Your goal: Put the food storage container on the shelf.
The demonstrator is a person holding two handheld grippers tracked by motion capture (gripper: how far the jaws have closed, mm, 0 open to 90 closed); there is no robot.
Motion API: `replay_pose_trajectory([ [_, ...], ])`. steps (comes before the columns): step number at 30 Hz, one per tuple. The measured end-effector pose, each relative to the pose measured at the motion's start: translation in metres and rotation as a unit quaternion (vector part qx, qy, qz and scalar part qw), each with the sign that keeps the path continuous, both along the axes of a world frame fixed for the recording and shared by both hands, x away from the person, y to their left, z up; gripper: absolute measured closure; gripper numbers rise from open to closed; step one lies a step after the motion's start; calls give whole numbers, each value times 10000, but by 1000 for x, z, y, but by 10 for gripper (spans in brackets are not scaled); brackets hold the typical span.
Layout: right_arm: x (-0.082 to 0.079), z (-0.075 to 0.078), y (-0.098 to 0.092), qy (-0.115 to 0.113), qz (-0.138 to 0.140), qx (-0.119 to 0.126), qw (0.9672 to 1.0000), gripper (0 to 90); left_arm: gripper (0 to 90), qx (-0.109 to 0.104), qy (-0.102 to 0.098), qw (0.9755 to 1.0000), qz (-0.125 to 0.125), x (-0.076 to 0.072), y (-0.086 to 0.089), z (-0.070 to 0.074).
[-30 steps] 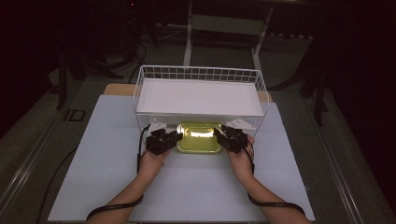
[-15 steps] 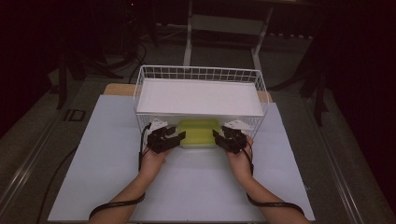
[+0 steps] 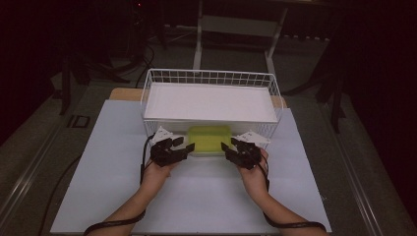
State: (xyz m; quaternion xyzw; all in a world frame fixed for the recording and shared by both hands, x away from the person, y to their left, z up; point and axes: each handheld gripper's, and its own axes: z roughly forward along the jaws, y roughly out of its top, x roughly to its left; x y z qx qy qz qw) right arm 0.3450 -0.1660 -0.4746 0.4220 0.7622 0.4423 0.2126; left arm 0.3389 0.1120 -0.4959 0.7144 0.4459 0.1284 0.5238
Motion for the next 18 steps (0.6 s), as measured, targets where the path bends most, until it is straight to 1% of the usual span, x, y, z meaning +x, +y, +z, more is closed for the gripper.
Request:
replay_pose_trajectory([
  [1, -5, 1, 1, 34, 72, 40, 10000, 566, 409, -8, -37, 10000, -47, -4, 1, 2],
  [2, -5, 1, 1, 34, 72, 40, 10000, 566, 403, -8, -37, 10000, -47, -4, 1, 2],
  [3, -6, 0, 2, 41, 87, 46, 9999, 574, 403, -22, -46, 10000, -60, -8, 3, 3],
  [4, -10, -1, 4, 128, 180, 86, 9997, 627, 400, -74, -50, 9999, -88, -12, 6, 5],
  [6, -13, -2, 5, 174, 234, 69, 9996, 653, 388, -104, -69, 9998, -125, -17, 9, 6],
  [7, -14, -4, 7, 212, 298, 36, 9993, 707, 385, -154, -64, 9997, -157, -19, 11, 6],
  [8, -14, -4, 7, 212, 298, 36, 9993, 707, 362, -154, -64, 9997, -157, -19, 11, 6],
  [9, -16, -8, 10, 296, 390, -54, 9988, 748, 337, -262, -71, 9991, -341, -25, 16, 6],
  [10, -16, -8, 10, 296, 390, -54, 9988, 748, 334, -262, -71, 9991, -341, -25, 16, 6],
  [11, -17, -12, 13, 376, 446, -147, 9982, 800, 323, -276, -70, 9988, -395, -31, 18, 5],
  [12, -17, -13, 14, 393, 477, -177, 9979, 823, 323, -271, -68, 9986, -453, -33, 19, 4],
  [13, -16, -15, 16, 411, 501, -225, 9976, 865, 319, -256, -82, 9983, -516, -35, 19, 4],
  [14, -16, -15, 16, 411, 501, -225, 9976, 865, 288, -256, -82, 9983, -516, -35, 19, 4],
  [15, -15, -19, 19, 457, 523, -284, 9972, 895, 255, -186, -139, 9983, -543, -39, 18, 3],
  [16, -15, -20, 20, 459, 547, -296, 9970, 896, 253, -199, -168, 9982, -545, -41, 18, 3],
  [17, -14, -21, 22, 462, 551, -329, 9969, 897, 231, -182, -169, 9982, -541, -43, 18, 2],
  [18, -14, -22, 23, 461, 546, -342, 9969, 897, 179, -138, -158, 9984, -525, -44, 17, 1],
])
